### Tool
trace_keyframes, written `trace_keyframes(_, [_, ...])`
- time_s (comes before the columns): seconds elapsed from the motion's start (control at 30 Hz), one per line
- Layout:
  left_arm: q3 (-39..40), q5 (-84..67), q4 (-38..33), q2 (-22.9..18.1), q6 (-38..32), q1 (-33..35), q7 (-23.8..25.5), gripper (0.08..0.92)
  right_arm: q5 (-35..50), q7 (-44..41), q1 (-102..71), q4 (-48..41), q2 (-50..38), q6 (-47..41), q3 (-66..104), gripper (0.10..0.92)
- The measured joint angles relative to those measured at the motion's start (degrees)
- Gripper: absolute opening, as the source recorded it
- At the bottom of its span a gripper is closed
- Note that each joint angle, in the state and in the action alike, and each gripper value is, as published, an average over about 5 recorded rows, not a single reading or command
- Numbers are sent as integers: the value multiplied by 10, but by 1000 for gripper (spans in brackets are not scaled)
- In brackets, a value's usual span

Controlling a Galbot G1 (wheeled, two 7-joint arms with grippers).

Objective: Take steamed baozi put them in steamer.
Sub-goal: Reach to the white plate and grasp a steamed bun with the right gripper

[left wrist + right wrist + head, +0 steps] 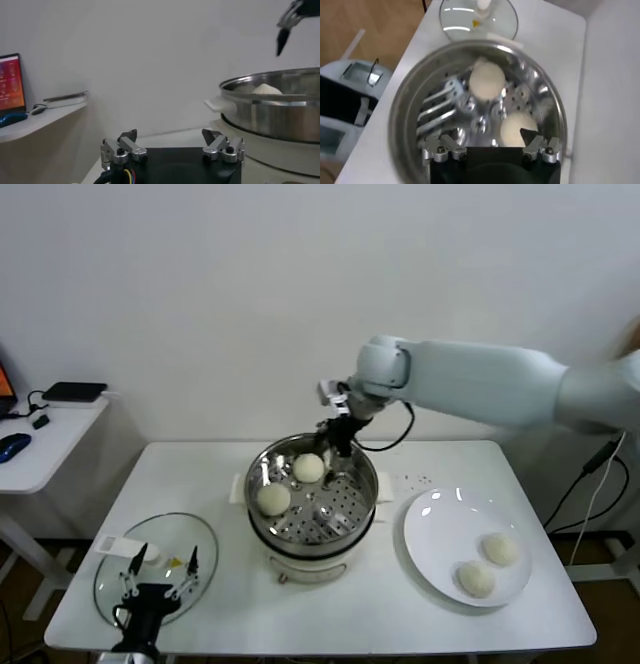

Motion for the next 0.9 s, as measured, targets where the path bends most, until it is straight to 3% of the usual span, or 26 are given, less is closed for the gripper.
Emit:
trace_keyframes(0.4, [9, 9, -5, -1, 1, 0, -3, 823, -90, -31, 59, 109, -183, 27, -77, 823])
trace_keyframes(0.9, [8, 13, -9, -2, -2, 13, -4, 823, -245, -40, -112, 134, -337, 31, 11, 823])
